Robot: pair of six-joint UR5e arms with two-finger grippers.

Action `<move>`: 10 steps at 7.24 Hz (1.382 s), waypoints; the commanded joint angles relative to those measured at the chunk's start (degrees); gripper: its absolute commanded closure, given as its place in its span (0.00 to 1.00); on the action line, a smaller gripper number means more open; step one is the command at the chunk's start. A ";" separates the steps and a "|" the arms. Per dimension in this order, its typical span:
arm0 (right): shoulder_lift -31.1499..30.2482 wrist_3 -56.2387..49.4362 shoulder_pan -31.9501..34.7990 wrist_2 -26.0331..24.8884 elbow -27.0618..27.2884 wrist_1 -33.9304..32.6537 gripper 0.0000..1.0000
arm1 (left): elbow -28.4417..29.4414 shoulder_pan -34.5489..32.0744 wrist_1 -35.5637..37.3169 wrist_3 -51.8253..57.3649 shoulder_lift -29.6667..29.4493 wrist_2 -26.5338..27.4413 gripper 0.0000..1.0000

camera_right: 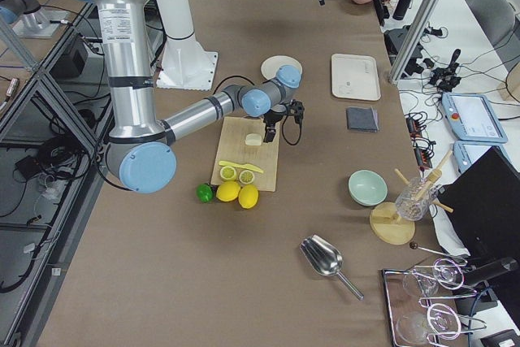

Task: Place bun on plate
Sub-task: 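Release the plate and raise the left gripper while the right arm reaches toward the bun, then lower the right gripper onto the white bun and close it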

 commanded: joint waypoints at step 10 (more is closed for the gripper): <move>-1.87 1.35 -4.78 -5.81 0.20 0.09 0.46 | 2.00 0.59 -0.06 0.03 0.26 6.41 0.03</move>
